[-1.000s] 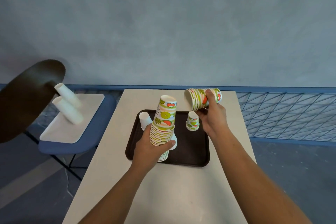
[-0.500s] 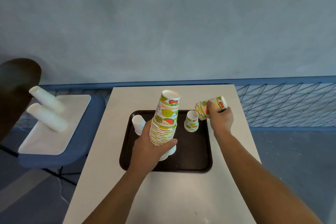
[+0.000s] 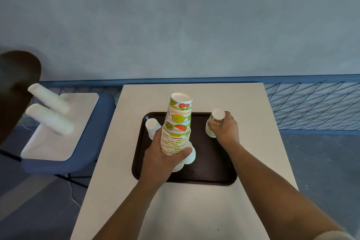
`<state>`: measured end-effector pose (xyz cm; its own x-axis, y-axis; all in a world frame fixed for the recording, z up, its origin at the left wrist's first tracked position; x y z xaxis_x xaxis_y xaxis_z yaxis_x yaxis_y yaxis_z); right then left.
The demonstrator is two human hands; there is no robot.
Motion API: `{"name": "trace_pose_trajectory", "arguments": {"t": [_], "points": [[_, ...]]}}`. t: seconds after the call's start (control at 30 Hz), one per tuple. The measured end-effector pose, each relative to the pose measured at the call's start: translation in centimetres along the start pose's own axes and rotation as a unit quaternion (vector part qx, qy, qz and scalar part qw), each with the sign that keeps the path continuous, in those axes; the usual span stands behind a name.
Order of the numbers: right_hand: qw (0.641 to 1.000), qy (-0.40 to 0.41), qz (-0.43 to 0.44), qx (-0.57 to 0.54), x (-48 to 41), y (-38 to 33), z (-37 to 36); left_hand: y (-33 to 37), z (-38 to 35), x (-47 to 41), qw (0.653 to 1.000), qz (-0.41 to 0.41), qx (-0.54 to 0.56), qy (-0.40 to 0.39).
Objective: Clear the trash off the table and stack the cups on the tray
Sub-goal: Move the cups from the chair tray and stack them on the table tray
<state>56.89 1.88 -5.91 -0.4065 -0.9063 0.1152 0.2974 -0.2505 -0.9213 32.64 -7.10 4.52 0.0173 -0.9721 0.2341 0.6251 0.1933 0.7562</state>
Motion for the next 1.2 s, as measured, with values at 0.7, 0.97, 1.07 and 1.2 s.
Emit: {"name": "trace_pose_trajectory", "arguments": {"t": [0.7,0.97,1.07,1.2], "points": [[0.982,-0.101,0.085,-0.137,7.4,-12.0,6.7,3.3,-0.6,5.0,0.999,-0.019,-0.027,0.020],[0.938,-0.301,0.098,-0.140,12.5,-16.9,9.2,4.9,-1.3,7.7,0.999,-0.022,-0.025,0.019],[0.939,-0.302,0.116,-0.117,13.4,-17.2,9.5,5.2,-1.6,8.2,1.000,-0.020,-0.013,0.019],[0.946,-0.277,0.140,-0.096,14.2,-17.7,9.6,5.6,-1.6,8.7,0.999,-0.020,-0.019,0.024]]}}
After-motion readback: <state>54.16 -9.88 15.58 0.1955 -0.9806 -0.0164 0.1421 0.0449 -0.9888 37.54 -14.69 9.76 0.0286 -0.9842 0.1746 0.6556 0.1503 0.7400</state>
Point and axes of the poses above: each hand's wrist, its own x-axis away from the middle knuckle, its own z-axis out of the back of the hand, y = z × x, the point moved 1 cm from there along -x, towards the middle knuckle, and after that the axes turned 15 degrees about -x, right-handed, at the moved point
